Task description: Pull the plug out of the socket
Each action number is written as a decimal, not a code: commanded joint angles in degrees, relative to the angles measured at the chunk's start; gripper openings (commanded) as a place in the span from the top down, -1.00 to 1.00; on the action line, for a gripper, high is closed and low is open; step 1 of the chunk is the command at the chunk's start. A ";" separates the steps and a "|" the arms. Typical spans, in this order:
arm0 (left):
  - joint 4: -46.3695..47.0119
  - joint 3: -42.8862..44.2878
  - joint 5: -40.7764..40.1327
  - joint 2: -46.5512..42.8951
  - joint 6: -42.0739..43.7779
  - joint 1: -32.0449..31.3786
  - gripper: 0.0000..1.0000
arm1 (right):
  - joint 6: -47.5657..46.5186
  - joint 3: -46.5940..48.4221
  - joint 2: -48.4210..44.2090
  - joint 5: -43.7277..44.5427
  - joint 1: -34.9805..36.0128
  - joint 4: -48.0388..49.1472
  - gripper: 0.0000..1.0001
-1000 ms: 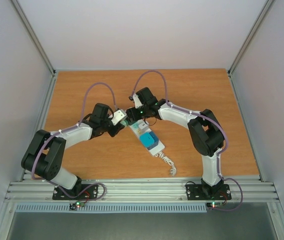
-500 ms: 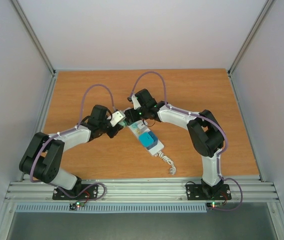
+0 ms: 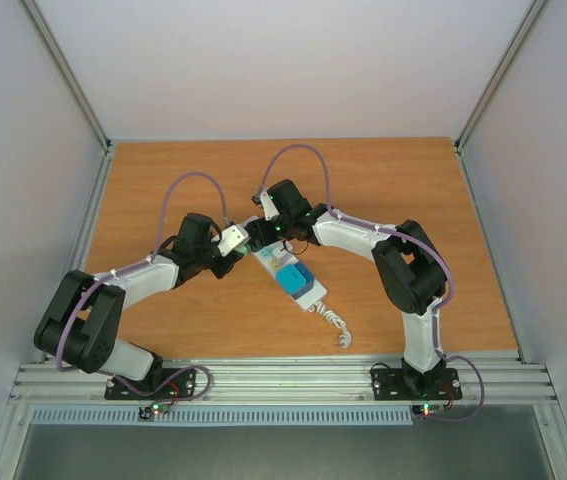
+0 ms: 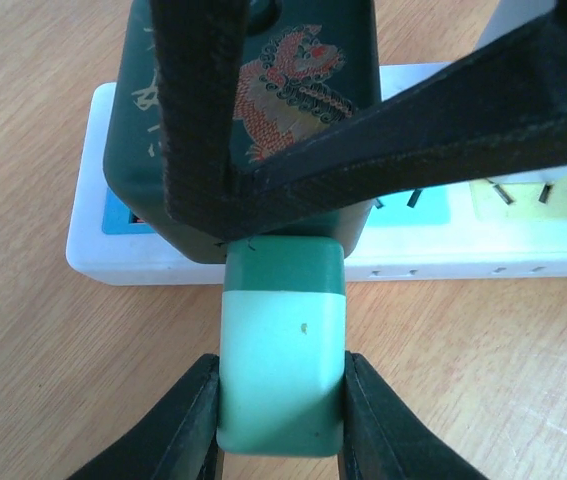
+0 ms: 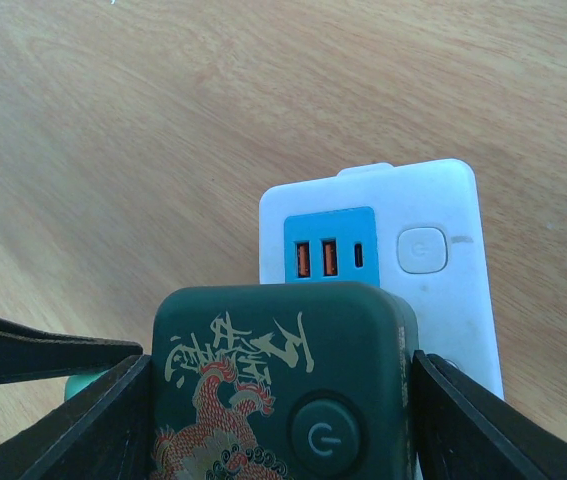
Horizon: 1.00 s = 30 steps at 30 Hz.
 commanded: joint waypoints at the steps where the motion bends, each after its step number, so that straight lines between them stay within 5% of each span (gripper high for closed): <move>1: -4.82 1.48 5.71 -0.56 -0.44 0.51 0.67 | -1.20 -2.75 4.57 9.64 -1.58 -4.32 0.15; 17: 0.27 -4.02 -0.94 -4.49 2.14 0.03 0.66 | -1.25 -3.43 4.53 11.66 -2.10 -3.40 0.20; 23: -3.71 -2.25 7.06 -3.56 0.03 3.25 0.67 | -1.62 -3.87 4.53 12.01 -2.33 -3.03 0.22; 30: -1.91 -2.16 3.40 -3.28 1.48 -2.89 0.67 | -3.19 -4.62 4.15 14.12 -2.68 -2.49 0.23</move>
